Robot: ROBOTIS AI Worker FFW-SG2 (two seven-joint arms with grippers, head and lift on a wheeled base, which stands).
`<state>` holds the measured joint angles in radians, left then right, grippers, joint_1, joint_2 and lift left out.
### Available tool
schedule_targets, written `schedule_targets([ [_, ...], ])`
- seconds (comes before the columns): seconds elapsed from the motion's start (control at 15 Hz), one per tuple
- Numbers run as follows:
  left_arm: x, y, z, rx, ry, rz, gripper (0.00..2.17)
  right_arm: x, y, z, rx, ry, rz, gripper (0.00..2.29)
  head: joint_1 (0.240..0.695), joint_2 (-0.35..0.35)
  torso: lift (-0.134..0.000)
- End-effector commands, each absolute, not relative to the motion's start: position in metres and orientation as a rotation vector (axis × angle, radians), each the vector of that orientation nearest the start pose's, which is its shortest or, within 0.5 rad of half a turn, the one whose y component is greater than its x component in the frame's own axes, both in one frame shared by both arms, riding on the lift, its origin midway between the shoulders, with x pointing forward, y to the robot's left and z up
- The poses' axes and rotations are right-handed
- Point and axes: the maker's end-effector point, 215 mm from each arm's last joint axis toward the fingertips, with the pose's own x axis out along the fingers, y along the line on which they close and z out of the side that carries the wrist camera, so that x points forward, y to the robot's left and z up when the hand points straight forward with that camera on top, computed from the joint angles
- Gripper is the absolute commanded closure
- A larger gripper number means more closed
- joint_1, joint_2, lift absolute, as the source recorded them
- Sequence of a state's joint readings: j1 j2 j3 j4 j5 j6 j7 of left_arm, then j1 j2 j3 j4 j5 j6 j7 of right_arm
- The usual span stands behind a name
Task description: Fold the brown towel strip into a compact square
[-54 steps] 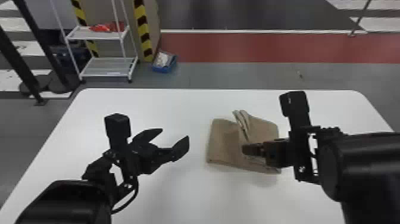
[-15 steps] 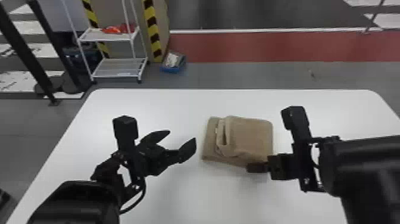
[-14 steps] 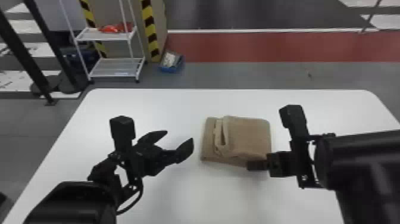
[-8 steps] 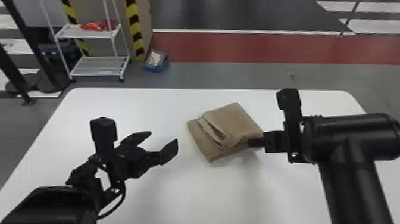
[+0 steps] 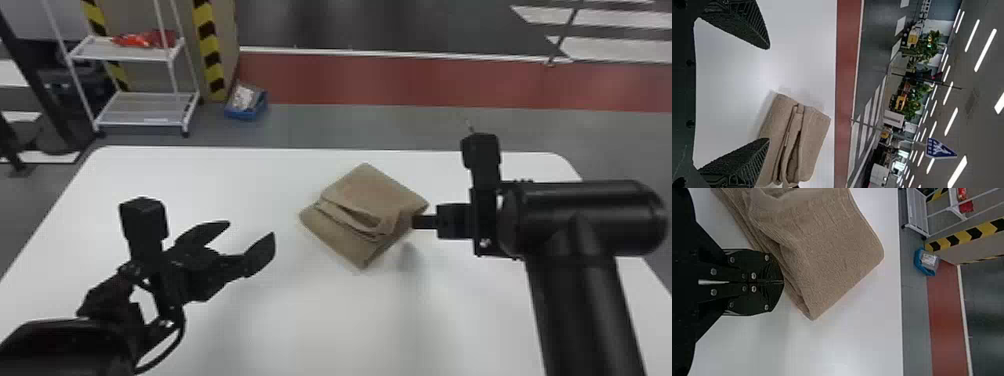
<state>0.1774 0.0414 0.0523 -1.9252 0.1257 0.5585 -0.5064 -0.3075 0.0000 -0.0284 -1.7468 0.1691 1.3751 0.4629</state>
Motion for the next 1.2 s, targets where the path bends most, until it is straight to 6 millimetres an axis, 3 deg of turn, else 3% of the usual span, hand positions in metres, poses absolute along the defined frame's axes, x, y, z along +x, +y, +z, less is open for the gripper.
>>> schedule_targets([
  [0.0,0.504,0.150,-0.392,-0.171,0.349,-0.488,0.04,0.526,-0.162,-0.400,0.329,0.942,0.386,1.69,0.695,-0.045,-0.124],
  [0.07,0.505,0.151,-0.392,-0.171,0.349,-0.486,0.04,0.528,-0.150,-0.387,0.380,0.918,0.437,1.69,0.695,-0.035,-0.124],
  [0.2,0.504,0.150,-0.393,-0.173,0.354,-0.489,0.04,0.573,-0.151,-0.371,0.313,0.754,0.424,1.69,0.695,-0.013,-0.124],
  [0.4,0.505,0.153,-0.393,-0.170,0.351,-0.484,0.04,0.621,-0.138,-0.382,0.289,0.636,0.413,1.69,0.695,-0.004,-0.124],
  [0.53,0.505,0.154,-0.394,-0.170,0.354,-0.482,0.04,0.633,-0.123,-0.409,0.261,0.687,0.415,1.69,0.695,0.006,-0.124],
  [0.67,0.506,0.153,-0.394,-0.169,0.353,-0.482,0.04,0.636,-0.098,-0.420,0.241,0.691,0.473,1.69,0.695,0.021,-0.124],
  [0.73,0.505,0.154,-0.395,-0.168,0.355,-0.482,0.04,0.635,-0.082,-0.415,0.258,0.668,0.524,1.69,0.695,0.032,-0.124],
  [0.87,0.506,0.155,-0.395,-0.168,0.354,-0.480,0.04,0.630,-0.070,-0.410,0.285,0.662,0.571,1.69,0.695,0.065,-0.124],
  [1.13,0.506,0.151,-0.396,-0.169,0.357,-0.484,0.04,0.594,-0.049,-0.432,0.296,0.816,0.649,1.69,0.695,0.089,-0.124],
])
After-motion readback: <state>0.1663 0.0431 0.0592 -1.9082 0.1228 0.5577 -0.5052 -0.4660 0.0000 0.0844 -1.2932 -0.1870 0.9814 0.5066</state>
